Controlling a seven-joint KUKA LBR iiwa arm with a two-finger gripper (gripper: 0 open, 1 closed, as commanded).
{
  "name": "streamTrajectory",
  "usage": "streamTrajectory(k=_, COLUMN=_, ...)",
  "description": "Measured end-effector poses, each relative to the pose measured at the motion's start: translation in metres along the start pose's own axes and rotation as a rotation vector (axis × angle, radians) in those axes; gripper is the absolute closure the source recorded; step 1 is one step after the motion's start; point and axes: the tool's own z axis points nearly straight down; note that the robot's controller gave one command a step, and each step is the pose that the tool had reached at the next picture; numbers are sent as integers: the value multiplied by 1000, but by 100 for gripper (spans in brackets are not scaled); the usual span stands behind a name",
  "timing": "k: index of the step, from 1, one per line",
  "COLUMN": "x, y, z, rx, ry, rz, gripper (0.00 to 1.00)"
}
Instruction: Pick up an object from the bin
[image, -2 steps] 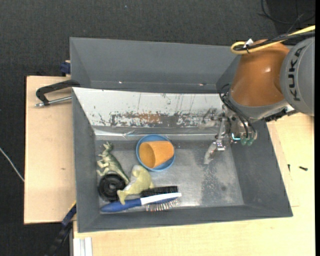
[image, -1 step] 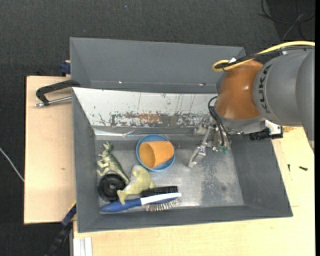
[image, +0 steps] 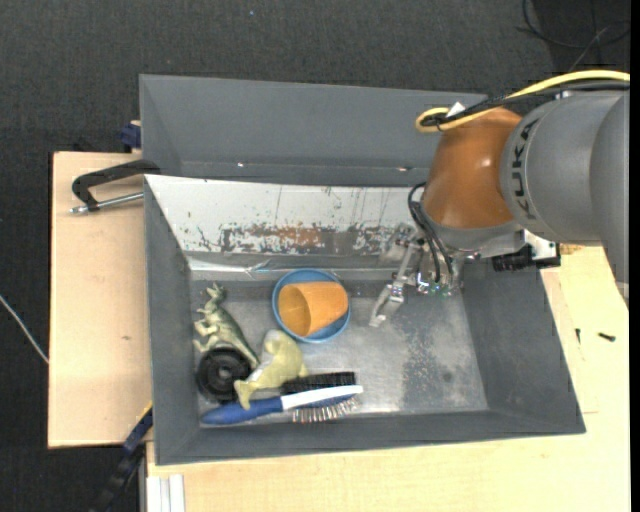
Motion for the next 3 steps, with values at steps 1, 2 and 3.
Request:
streamTrajectory(k=1, x=16, y=10, z=-1, rx=4, ry=7, rz=332, gripper=0)
streamTrajectory(k=2, x=22, y=14, z=27, rx=5, ry=7, rz=593, gripper=0)
streamTrajectory(k=3, x=10, y=4, z=28, rx=0, ry=12, rz=817, gripper=0)
